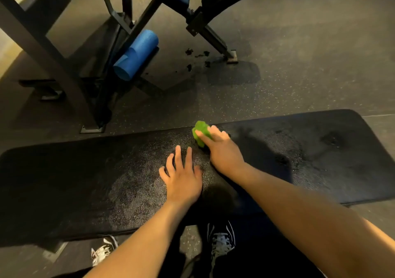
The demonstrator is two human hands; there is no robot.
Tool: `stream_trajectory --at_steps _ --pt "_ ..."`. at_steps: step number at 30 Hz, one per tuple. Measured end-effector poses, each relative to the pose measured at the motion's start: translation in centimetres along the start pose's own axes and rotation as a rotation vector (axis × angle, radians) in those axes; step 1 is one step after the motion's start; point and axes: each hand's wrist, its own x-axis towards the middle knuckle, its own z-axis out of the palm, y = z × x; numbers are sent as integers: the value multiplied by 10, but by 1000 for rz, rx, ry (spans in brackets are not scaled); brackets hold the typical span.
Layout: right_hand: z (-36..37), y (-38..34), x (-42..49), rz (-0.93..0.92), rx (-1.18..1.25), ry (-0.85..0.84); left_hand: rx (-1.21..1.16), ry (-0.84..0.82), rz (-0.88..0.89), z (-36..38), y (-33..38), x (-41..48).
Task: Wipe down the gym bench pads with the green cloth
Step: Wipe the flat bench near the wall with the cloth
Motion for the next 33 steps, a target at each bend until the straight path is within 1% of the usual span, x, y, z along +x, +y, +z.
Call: stream_trajectory --at_steps 2,4,6,8,11,13,15,17,18,19,21,24,25,28,30,33 --pt "-2 8 14 56 6 83 30 50 7 8 0 -3" --pt "-2 14 32 110 42 120 38 123 24 15 -4 -1" --pt "2 19 43 148 57 110 70 145 33 19 -5 0" --pt "7 15 41 147 56 70 36 119 36 16 -3 1" --pt "11 5 17 118 104 -56 -21 63 24 13 -5 -3" --pt "8 2 -4 39 103 -72 -52 36 32 6 -3 -3" --pt "11 -4 -32 -56 140 -77 -48 23 3 2 -2 -12" --pt "19 -15 -68 -113 182 -141 -81 -31 -57 5 -2 -36" --pt "23 -20 -82 -137 178 -178 -82 -36 -63 9 -3 -47" --pt "27 -24 -93 -150 146 -211 -66 -4 -53 10 -3 -59" --pt "22 -26 -98 -166 73 -213 -56 44 -41 9 -7 -71" --pt "10 -19 -89 -217 -40 -174 -22 4 -40 12 -11 -68" --pt "6 -16 -84 -213 -53 -160 -24 15 -28 14 -12 -67" --pt "6 -6 -59 -73 14 -88 -10 62 -16 17 -14 -65" --pt "8 -4 -34 17 54 -39 -45 40 -6 19 -16 -64" --pt "4 -14 -5 146 106 -58 -174 29 -14 17 -19 -63"
